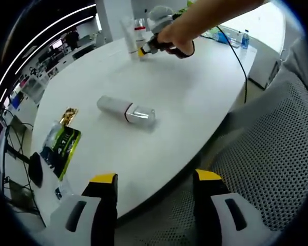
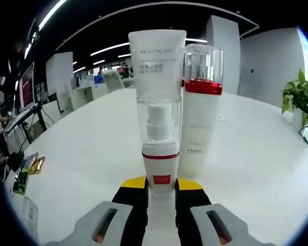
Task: Arrange the skincare products in the storage area until every visible bottle or jar stands upright without overlapping.
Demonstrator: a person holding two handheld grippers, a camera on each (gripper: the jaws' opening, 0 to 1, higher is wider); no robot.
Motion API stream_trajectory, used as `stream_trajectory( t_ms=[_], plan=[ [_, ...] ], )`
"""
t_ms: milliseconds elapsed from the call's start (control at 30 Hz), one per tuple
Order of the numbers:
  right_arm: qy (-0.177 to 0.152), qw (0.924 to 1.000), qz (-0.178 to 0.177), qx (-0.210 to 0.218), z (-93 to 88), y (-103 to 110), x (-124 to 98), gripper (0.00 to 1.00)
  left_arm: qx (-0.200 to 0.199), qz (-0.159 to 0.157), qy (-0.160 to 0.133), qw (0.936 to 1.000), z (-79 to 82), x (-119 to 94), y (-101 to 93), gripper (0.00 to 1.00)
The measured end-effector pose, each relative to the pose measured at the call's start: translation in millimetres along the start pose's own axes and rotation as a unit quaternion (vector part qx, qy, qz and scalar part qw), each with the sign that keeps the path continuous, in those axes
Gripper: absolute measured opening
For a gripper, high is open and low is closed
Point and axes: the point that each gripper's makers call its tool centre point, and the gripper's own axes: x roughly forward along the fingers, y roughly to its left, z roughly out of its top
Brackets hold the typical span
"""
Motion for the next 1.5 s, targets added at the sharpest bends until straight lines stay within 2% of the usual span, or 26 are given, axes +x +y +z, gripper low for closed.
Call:
stream_trajectory(
  t_ms=[367, 867, 1000, 1167, 1233, 1367, 1433, 1500],
  plan=[
    [0.013, 0.9999, -0.009, -0.004, 6.5, 5, 1, 0.12, -0.001, 0.000, 0.002, 1.0000, -0.6, 0, 0.7, 0.55],
    [0.012, 0.9998, -0.013, 0.012, 9.7, 6, 7, 0.13, -0.003, 0.001, 0.006, 1.0000, -2.1, 0, 1.3, 0.54],
    [0.001, 0.9998, 0.000, 0.020, 14.9, 11, 6, 0.18, -0.003, 0.001, 0.007, 1.0000, -2.6, 1, 1.1, 0.54],
    [0.002, 0.9999, 0.009, 0.007, 15.5, 11, 5, 0.22, -0.002, -0.001, 0.008, 1.0000, -3.2, 1, 0.8, 0.54],
    [0.000, 0.9999, 0.012, 0.012, 12.8, 9, 0, 0.24, -0.002, -0.001, 0.009, 1.0000, -3.1, 1, 0.6, 0.54],
    [0.010, 0.9992, 0.030, 0.025, -6.5, 9, -16, 0.30, -0.002, -0.001, 0.008, 1.0000, -3.2, 1, 0.7, 0.55],
    [0.053, 0.9967, 0.056, 0.024, -28.4, 19, -31, 0.38, -0.002, -0.001, 0.009, 1.0000, -3.7, 1, 0.4, 0.55],
    [0.067, 0.9925, 0.103, 0.004, -41.5, 42, -51, 0.48, -0.001, -0.001, 0.009, 1.0000, -3.3, 1, 0.5, 0.55]
  ],
)
